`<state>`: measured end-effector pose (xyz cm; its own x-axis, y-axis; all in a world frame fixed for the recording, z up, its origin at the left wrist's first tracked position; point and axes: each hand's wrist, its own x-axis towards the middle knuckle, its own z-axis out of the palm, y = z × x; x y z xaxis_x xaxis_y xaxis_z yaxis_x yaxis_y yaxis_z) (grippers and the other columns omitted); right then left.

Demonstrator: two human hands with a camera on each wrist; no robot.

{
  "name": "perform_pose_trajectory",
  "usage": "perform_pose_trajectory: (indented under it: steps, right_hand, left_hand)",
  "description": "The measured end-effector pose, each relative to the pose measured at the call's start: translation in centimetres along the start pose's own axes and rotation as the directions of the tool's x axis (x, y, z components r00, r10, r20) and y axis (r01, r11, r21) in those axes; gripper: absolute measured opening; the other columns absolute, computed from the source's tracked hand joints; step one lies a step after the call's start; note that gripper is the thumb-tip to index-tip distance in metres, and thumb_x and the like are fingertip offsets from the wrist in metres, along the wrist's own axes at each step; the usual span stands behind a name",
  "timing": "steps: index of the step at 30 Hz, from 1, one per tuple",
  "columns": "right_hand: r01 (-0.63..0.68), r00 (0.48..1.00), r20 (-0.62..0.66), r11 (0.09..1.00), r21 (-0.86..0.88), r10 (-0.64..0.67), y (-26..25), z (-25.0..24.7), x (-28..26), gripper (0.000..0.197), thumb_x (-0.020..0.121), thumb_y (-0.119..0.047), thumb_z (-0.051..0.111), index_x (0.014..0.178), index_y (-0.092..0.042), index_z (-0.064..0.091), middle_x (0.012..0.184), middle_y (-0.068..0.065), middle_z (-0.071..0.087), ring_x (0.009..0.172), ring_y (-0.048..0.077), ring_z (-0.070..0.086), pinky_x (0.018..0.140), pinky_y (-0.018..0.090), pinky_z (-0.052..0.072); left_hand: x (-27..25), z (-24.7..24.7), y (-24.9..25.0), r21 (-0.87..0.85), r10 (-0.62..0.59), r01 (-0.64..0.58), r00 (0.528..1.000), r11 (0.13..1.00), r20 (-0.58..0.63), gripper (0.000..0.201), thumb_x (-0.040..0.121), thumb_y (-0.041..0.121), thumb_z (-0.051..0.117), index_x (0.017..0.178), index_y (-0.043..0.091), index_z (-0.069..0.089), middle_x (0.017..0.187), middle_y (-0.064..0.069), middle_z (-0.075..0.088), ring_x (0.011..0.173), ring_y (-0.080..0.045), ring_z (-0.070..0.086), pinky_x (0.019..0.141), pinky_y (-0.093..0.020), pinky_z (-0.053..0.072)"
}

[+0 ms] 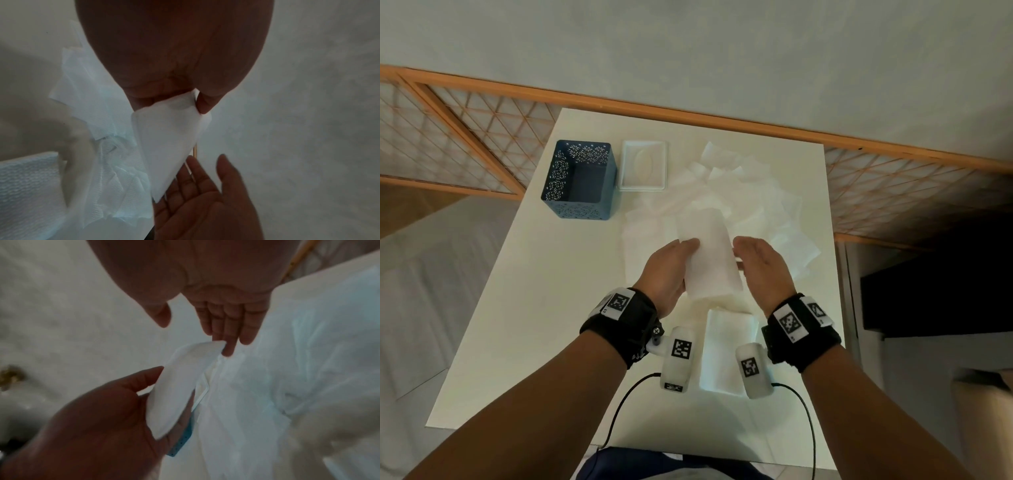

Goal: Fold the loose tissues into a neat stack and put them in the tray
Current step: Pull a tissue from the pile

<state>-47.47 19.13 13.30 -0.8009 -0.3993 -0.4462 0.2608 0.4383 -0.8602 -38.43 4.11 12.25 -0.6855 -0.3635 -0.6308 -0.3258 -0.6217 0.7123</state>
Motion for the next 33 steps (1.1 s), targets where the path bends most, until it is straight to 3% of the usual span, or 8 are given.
perform_pose_trajectory:
  steps: [3,8,11,15,19,24,28,33]
  right_hand:
    - [-0.131,0.991,0.014,0.991,0.042,0.13,0.1,0.0,0.8,0.058,0.078,-0.061,0.06,0.097,-0.008,0.073,0.103,0.015,0.075,0.1,0.034,0.073,0.097,0.061,0.055]
    - [-0.058,0.998,-0.031,0.998,0.004,0.058,0.6,-0.2,0.8,0.033,0.083,-0.046,0.066,0.089,-0.015,0.073,0.095,0.007,0.077,0.097,0.034,0.071,0.093,0.059,0.057]
    - [-0.043,0.999,-0.017,0.999,-0.007,0.043,1.1,-0.5,0.7,0.03,0.084,-0.044,0.068,0.087,-0.014,0.071,0.096,0.012,0.075,0.087,0.03,0.07,0.091,0.06,0.057]
    - [-0.054,0.998,0.023,0.998,-0.014,0.054,1.8,-0.9,0.5,0.037,0.074,-0.053,0.071,0.083,-0.017,0.071,0.098,0.018,0.074,0.09,0.038,0.07,0.091,0.062,0.057]
    - [-0.078,0.996,0.032,0.997,-0.01,0.079,2.7,-1.4,-0.5,0.02,0.085,-0.036,0.073,0.088,-0.017,0.075,0.096,0.016,0.075,0.081,0.028,0.067,0.09,0.057,0.06]
    - [-0.139,0.99,0.023,0.985,-0.1,0.142,5.8,-2.2,-2.8,0.012,0.093,-0.013,0.073,0.097,-0.004,0.066,0.072,0.003,0.064,0.054,0.014,0.057,0.058,0.026,0.052]
    - [-0.184,0.981,0.006,0.943,-0.277,0.193,9.6,-2.4,-3.9,0.011,0.092,-0.018,0.073,0.092,-0.009,0.067,0.078,0.002,0.072,0.059,0.016,0.067,0.065,0.034,0.057]
    - [-0.267,0.962,-0.039,0.897,-0.352,0.271,12.9,-2.1,-4.4,0.009,0.092,-0.023,0.072,0.089,-0.015,0.069,0.083,0.002,0.074,0.075,0.02,0.073,0.07,0.032,0.057]
  left_hand:
    - [-0.2,-0.1,-0.3,0.039,-0.031,0.029,0.998,0.999,0.05,0.03,0.106,0.025,0.058,0.13,0.008,0.068,0.121,-0.008,0.077,0.116,-0.029,0.073,0.096,-0.043,0.059]
    - [0.0,-0.6,-0.9,0.17,-0.041,0.022,0.993,0.985,0.108,0.033,0.104,0.033,0.063,0.131,0.013,0.068,0.123,-0.005,0.077,0.115,-0.026,0.073,0.104,-0.05,0.057]
    - [-0.1,-1.0,-1.1,0.21,-0.008,-0.014,0.995,0.978,0.104,0.033,0.102,0.035,0.067,0.127,0.013,0.069,0.119,-0.003,0.078,0.111,-0.024,0.075,0.101,-0.048,0.059]
    - [0.2,-1.8,-1.4,0.284,0.089,-0.093,0.996,0.954,0.028,0.017,0.101,0.024,0.07,0.107,0.008,0.068,0.112,-0.006,0.079,0.103,-0.026,0.077,0.094,-0.048,0.062]
    - [0.3,-2.4,-2.4,0.404,0.105,-0.104,0.994,0.909,0.02,0.019,0.1,0.015,0.07,0.085,0.011,0.059,0.095,-0.011,0.074,0.088,-0.025,0.074,0.084,-0.044,0.065]
    - [0.1,-2.6,-5.6,0.554,0.057,-0.053,0.998,0.831,0.01,0.014,0.096,0.019,0.075,0.089,0.011,0.066,0.084,-0.003,0.073,0.073,-0.018,0.069,0.069,-0.035,0.06]
    - [0.0,-2.7,-9.2,0.692,0.013,-0.012,1.0,0.722,0.003,0.009,0.091,0.019,0.076,0.089,0.013,0.07,0.081,0.0,0.071,0.072,-0.019,0.065,0.067,-0.038,0.056]
    - [-0.4,-2.6,-12.4,0.755,-0.011,0.048,0.998,0.653,-0.054,0.013,0.086,0.028,0.076,0.084,0.019,0.068,0.078,-0.002,0.07,0.072,-0.027,0.067,0.075,-0.049,0.061]
